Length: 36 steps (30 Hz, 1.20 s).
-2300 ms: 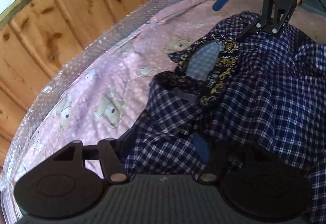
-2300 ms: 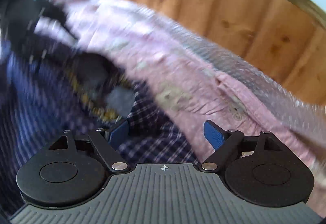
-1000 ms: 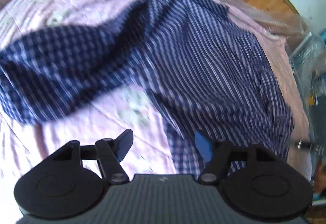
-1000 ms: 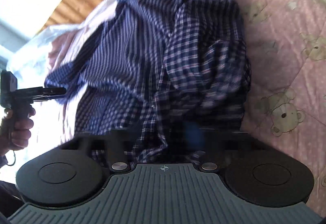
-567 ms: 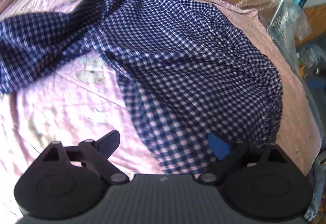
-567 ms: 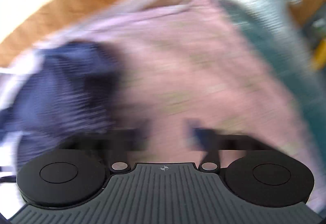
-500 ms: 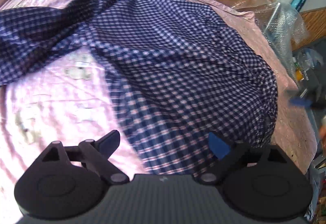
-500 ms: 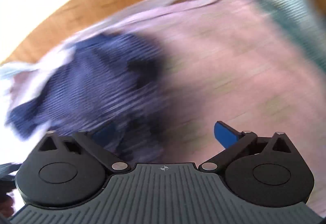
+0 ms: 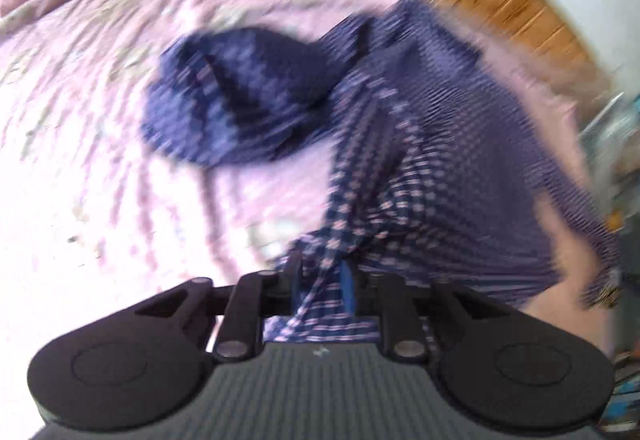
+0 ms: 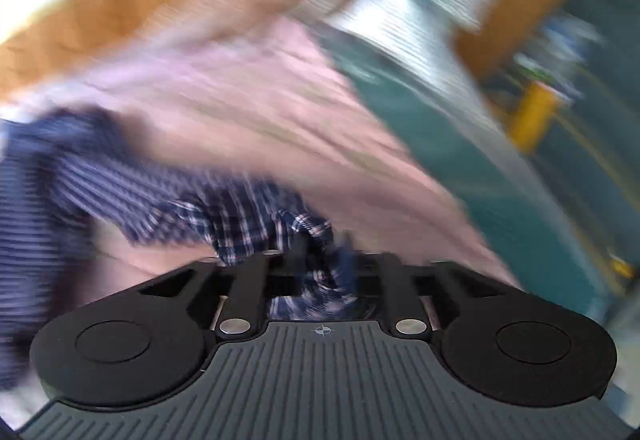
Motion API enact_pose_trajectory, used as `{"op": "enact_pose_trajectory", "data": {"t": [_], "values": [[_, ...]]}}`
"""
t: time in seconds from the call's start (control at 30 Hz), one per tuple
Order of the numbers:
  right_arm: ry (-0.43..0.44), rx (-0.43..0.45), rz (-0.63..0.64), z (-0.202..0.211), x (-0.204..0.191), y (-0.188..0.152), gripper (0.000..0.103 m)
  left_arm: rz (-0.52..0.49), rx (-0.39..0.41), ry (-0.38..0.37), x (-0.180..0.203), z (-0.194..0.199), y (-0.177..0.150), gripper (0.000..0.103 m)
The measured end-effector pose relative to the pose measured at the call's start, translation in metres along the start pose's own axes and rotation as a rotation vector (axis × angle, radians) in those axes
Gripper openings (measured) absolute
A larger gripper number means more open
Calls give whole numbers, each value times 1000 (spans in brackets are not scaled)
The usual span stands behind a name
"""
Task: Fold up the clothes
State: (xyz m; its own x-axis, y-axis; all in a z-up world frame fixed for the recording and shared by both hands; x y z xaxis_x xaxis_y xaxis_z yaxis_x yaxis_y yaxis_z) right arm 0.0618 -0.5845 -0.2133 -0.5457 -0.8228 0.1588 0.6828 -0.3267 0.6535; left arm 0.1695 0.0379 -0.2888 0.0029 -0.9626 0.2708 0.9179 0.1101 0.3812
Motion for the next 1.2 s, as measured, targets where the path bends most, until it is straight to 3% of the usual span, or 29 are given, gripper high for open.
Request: {"op": "enact_pose_trajectory", "data": {"t": [0.03, 0.07, 0.1, 0.17, 0.27, 0.33, 0.4, 0.43, 0.47, 0.5, 0.6, 0.67, 0.7, 0.77, 0.8, 0.87, 0.9, 0.93, 1.0, 1.03, 1.07, 1.13, 1.2], "values": [[-19, -5, -28, 3, 2, -8, 44, -2, 15, 3, 0, 2, -8, 37], [37, 20, -59, 16, -7, -16, 47, -5, 29, 7, -1, 3, -16, 51], [109, 50, -90, 31, -19, -24, 52, -7, 44, 10, -1, 5, -25, 58], [343, 49, -89, 56, -65, -51, 78, -12, 73, 17, -2, 8, -41, 79], [687, -16, -9, 74, -159, -87, 85, -43, 85, 31, 11, -2, -51, 80], [756, 2, 69, 70, -209, -101, 86, -83, 98, 26, 24, -9, -46, 80], [746, 21, 119, 64, -246, -108, 85, -84, 106, -45, 37, 2, -32, 68], [759, 4, 134, 56, -260, -109, 76, -84, 110, -81, 44, 8, -25, 43], [798, -59, 156, 44, -272, -107, 25, -85, 113, -117, 50, 13, -18, 5], [827, -142, 175, 33, -282, -104, 0, -85, 117, -152, 57, 19, -11, 5], [906, -90, 125, 56, -273, -43, 0, -86, 129, -259, 76, 37, 10, 5], [927, -31, 65, 65, -267, 8, 0, -8, 181, -341, 82, 53, 50, 6], [916, 6, 18, 64, -265, 40, 0, 45, 208, -354, 83, 53, 77, 6], [851, 71, -56, 50, -266, 93, 0, 141, 236, -289, 81, 29, 132, 12], [790, 96, -79, 37, -271, 112, 3, 167, 231, -235, 80, 13, 153, 17], [661, 88, -19, 13, -288, 120, 55, 157, 160, -64, 72, -32, 174, 33], [596, 81, 15, 1, -297, 123, 59, 145, 133, -2, 69, -47, 178, 33], [601, 79, 43, 2, -299, 117, 57, 124, 118, 25, 67, -53, 174, 34], [657, 105, 96, 16, -294, 99, 61, 69, 143, 36, 60, -50, 156, 51], [686, 147, 148, 30, -287, 82, 74, 46, 166, 58, 54, -44, 142, 66], [713, 191, 206, 45, -279, 63, 88, 23, 190, 80, 47, -38, 127, 73], [736, 277, 370, 68, -274, 26, 96, -32, 195, 131, 42, -39, 98, 73], [691, 347, 604, 71, -286, -8, 97, -136, 175, 187, 50, -48, 77, 72]]}}
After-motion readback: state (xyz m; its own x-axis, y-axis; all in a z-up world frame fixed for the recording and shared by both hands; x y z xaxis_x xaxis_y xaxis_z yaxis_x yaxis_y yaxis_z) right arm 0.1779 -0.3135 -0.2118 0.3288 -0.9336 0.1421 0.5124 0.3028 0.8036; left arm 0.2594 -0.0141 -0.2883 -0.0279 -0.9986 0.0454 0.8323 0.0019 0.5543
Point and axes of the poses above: each gripper's, at about its wrist camera, not at the fingertips, and z roughly against the way its jaws point, x to its right, y to its top, the point moved 7 cm from there along -z, roughly the way its jaws point, and after that the axes turned 3 degrees about x, right-handed, at the moved point
